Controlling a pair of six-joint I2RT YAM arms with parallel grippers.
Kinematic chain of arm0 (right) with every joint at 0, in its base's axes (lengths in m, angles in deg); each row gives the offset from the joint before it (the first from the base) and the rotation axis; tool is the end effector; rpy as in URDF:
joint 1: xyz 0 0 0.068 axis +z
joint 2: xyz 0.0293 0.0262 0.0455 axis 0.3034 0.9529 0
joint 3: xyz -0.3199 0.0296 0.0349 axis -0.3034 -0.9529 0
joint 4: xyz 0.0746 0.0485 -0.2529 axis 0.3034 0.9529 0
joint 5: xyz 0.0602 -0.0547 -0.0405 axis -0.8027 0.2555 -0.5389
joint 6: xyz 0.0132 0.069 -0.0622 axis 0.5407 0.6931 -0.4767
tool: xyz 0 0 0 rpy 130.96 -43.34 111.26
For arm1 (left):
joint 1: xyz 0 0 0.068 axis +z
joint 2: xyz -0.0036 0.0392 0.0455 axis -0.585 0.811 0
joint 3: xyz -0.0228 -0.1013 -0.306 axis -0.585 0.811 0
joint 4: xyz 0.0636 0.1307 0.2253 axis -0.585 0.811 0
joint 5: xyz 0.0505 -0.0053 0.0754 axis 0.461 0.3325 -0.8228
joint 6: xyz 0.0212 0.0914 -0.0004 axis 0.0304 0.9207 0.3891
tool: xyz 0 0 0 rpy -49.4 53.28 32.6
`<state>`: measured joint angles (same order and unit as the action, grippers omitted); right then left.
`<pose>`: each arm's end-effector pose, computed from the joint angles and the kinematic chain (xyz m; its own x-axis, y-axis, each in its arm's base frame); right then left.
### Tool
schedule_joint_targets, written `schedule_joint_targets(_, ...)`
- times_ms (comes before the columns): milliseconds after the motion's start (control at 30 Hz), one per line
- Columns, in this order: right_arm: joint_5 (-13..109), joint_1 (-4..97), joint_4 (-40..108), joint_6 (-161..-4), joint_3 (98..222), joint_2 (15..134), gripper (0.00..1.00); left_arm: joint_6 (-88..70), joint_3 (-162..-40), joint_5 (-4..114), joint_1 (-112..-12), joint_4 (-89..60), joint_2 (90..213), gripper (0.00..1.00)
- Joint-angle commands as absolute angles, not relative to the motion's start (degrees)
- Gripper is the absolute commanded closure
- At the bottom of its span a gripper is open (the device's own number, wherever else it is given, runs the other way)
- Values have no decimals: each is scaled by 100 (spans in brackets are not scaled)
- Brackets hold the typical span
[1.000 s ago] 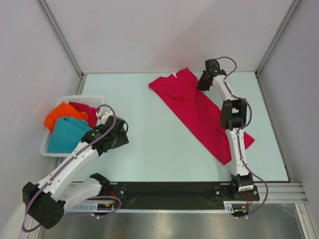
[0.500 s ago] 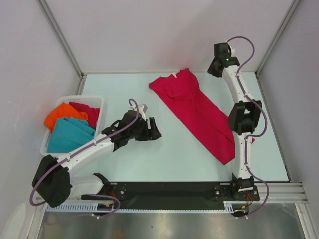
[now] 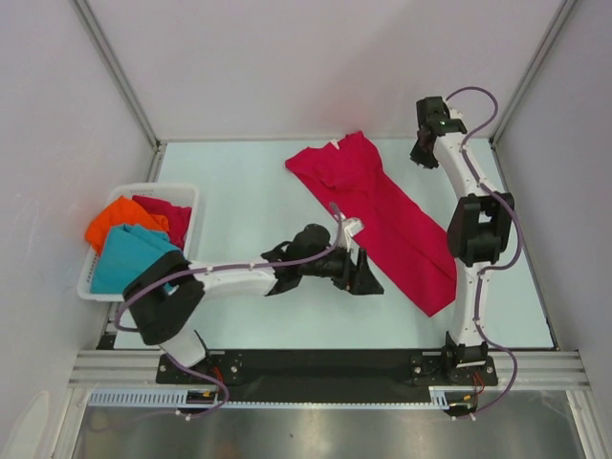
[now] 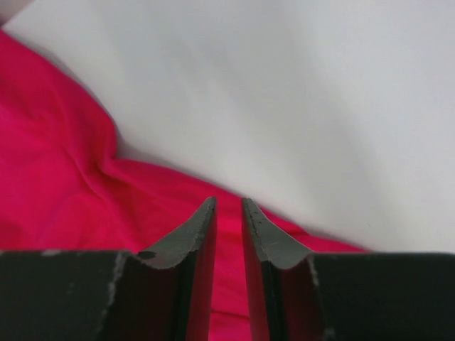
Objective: Fold and stack the t-shirts
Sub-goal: Rotate the tshirt 90 degrees
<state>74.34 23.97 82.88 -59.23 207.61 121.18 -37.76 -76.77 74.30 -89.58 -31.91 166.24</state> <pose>0.5587 0.0343 0.2800 -0.6532 0.4026 -0.6413 0.4738 0.8779 0.0685 0.1970 -0.3349 0.2452 -0.8036 0.1210 -0.5828 0.5849 0.3418 -0.7355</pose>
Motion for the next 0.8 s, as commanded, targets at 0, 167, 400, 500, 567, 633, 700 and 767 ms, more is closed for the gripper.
schedule_joint_targets(0, 7557, 2250, 8054, -5978, 20243, 11064, 75, -3948, -8243, 7914, -9214, -4356, 17250, 17)
schedule_joint_targets(167, 7320, 2039, 8010, -5943, 19944, 10782, 75, -3877, -8350, 7651, -9548, -4654, 17768, 16)
schedule_joint_targets(400, 7232, 1881, 8106, -5996, 19812, 10300, 75, -3913, -8288, 7466, -9741, -5086, 18234, 17)
schedule_joint_targets(500, 7171, 1863, 8133, -5979, 19663, 10080, 75, -3869, -8227, 7274, -9768, -5174, 18367, 17)
schedule_joint_targets(567, 7144, 1880, 8133, -5978, 19557, 9851, 74, -3589, -8218, 6653, -9794, -4816, 18349, 17)
schedule_joint_targets(633, 7127, 1898, 8133, -5978, 19417, 9650, 75, -3177, -8480, 6150, -9838, -3870, 18375, 17)
schedule_joint_targets(700, 7135, 1933, 8116, -5996, 19346, 9552, 74, -2956, -8866, 5315, -9864, -3199, 18481, 17)
schedule_joint_targets(767, 7162, 1968, 8150, -6013, 19328, 9464, 74, -2753, -9130, 4805, -9873, -2496, 18673, 18)
